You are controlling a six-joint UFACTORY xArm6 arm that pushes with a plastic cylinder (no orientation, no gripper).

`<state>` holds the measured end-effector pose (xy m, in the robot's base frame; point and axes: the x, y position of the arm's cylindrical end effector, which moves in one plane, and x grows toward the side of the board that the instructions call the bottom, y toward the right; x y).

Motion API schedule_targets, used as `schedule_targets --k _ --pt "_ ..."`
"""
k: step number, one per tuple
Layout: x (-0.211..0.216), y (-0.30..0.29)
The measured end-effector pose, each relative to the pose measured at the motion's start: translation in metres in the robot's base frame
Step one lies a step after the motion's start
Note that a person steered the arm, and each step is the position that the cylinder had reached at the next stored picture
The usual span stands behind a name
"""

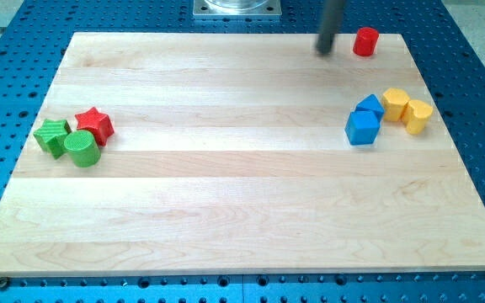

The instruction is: Slide the red star below the red circle

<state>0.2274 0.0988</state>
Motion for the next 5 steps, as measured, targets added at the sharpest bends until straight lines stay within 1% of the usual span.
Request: schedule_targets --k 1,2,3,4,5 --pt "0.016 -0.156" --pt "0.086 -0.226" --pt "0.105 -0.272" --pt "0.128 -0.335" --pt "0.18 -0.358"
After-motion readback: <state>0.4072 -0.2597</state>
